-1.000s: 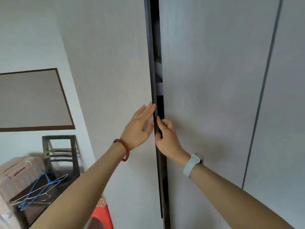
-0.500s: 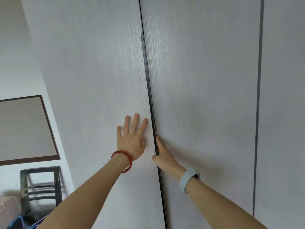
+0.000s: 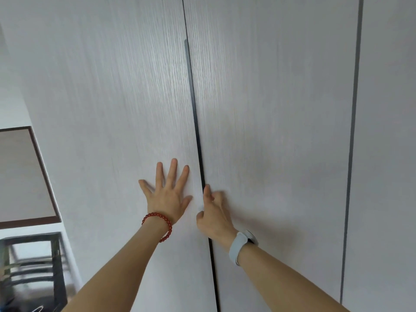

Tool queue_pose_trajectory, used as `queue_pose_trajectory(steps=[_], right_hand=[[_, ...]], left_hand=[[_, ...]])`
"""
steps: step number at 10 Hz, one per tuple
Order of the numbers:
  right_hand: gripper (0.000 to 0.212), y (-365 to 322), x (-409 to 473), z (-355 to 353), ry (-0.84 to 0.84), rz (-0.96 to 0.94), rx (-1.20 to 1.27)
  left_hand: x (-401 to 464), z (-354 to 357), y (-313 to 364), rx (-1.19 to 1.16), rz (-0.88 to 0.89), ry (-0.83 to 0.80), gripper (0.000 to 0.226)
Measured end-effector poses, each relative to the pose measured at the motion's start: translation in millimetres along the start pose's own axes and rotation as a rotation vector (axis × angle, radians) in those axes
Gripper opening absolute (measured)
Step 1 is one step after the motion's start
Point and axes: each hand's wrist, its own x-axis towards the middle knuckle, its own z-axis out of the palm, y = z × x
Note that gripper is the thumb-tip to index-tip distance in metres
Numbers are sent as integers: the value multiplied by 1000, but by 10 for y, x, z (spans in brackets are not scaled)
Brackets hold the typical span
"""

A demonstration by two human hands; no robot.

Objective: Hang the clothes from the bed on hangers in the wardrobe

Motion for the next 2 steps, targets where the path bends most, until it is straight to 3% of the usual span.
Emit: queue_pose_trajectory(steps=[1, 2], right_hand=[[72, 19, 36, 44, 108, -54, -341], [75, 85, 42, 44, 119, -68, -387]], left_hand=[[36, 34, 18, 68, -1, -10, 90], [48, 143, -2, 41, -9, 49, 109]])
